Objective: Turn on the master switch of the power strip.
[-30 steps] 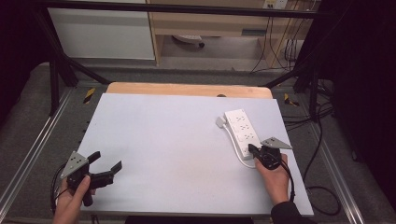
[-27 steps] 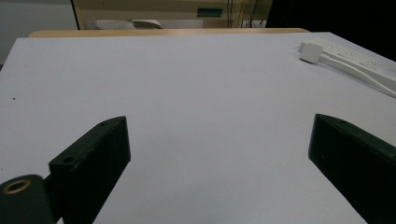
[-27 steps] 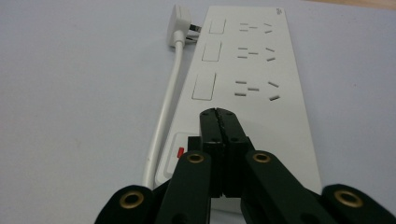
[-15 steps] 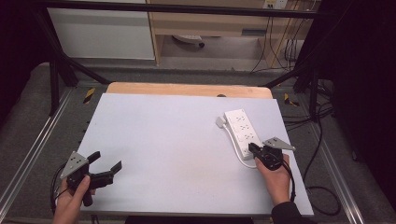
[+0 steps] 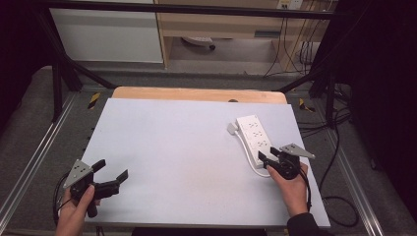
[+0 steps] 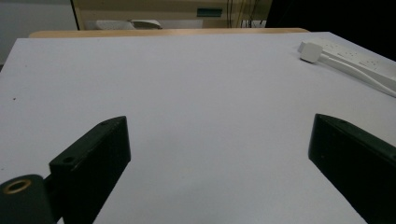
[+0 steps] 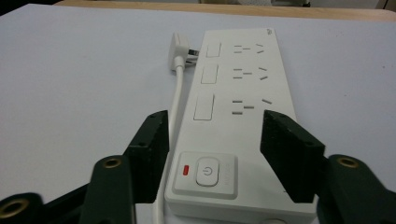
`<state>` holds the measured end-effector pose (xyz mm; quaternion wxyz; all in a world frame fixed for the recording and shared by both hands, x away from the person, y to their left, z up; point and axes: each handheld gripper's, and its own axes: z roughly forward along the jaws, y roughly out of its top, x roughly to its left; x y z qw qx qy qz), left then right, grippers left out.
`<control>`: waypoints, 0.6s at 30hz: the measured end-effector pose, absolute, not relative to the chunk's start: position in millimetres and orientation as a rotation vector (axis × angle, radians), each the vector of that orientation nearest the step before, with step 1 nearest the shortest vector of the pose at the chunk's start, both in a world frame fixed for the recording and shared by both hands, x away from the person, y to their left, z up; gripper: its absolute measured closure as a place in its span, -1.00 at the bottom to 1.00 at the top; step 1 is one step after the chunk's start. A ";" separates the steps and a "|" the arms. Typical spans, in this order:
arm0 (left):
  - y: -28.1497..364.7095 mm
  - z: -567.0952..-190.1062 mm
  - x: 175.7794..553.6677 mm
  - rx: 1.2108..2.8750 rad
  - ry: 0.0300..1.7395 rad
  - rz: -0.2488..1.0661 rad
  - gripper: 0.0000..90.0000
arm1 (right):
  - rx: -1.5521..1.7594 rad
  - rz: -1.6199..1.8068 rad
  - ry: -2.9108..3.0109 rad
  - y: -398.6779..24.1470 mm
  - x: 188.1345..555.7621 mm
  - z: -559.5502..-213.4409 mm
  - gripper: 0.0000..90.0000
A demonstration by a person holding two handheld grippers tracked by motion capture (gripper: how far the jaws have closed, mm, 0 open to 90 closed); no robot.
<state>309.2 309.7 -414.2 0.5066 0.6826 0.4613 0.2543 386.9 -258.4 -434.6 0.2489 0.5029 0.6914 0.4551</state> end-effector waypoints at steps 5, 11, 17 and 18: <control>309.5 -414.2 309.2 1.647 1.109 0.612 -0.87 | 1.385 1.244 1.880 -256.3 388.5 -433.7 -0.26; 309.6 -414.1 309.0 1.646 1.108 0.613 -0.87 | 1.386 1.256 1.880 -255.5 388.6 -432.2 -0.44; 309.8 -414.1 309.0 1.647 1.108 0.613 -0.87 | 1.383 1.254 1.884 -254.4 388.1 -431.1 -0.60; 309.8 -414.1 309.0 1.647 1.108 0.613 -0.87 | 1.384 1.255 1.885 -254.3 388.2 -431.0 -0.62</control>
